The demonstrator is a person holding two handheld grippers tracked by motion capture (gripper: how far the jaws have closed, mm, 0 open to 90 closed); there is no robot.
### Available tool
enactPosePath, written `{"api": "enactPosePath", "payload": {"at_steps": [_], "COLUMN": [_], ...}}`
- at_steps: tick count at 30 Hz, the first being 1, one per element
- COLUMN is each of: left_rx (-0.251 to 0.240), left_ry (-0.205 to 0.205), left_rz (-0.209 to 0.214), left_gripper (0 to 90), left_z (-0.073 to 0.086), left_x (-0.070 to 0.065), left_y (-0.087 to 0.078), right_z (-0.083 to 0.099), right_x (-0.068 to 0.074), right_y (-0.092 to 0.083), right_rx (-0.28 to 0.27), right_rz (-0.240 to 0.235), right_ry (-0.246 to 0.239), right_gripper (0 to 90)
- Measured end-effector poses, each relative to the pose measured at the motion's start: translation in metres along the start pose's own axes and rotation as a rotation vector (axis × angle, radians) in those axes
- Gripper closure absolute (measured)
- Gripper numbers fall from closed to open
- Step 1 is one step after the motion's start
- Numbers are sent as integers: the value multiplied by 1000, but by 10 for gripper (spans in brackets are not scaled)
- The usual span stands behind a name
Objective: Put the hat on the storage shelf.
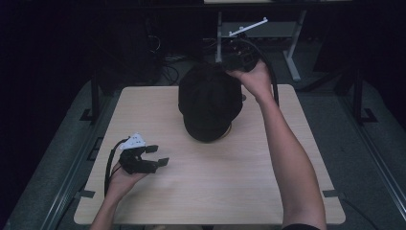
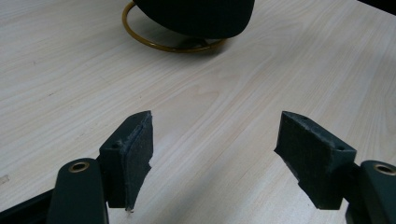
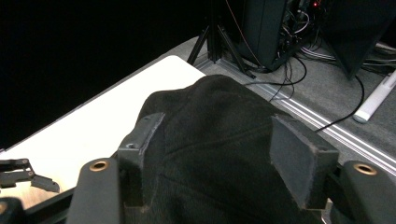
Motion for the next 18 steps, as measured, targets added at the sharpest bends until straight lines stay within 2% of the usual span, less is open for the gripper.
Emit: {"api": "enactPosePath", "payload": {"at_steps": [9,18], "left_rx": [-2,-13], "left_ry": [3,-2], "left_rz": [-9,-16], "left_gripper": [265,263], "left_z": [1,0], "left_x": [2,3], "left_y": [-1,-3], "right_z": [10,21], "right_x": [-5,-14], "right_y": [-12,-21], "right_rx": [-6,2], "right_rz": [-22,-14], "right_ry": [24,44], "right_gripper": [316,293]}}
Point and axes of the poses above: each handheld gripper's, and its own axes: y roughly forward along the jaws, z roughly out of its underside, x roughly to its left, the point moved 8 cm from there along y, roughly forward along the jaws, and after that the axes turned 6 degrees about z, right-handed, at the moved point
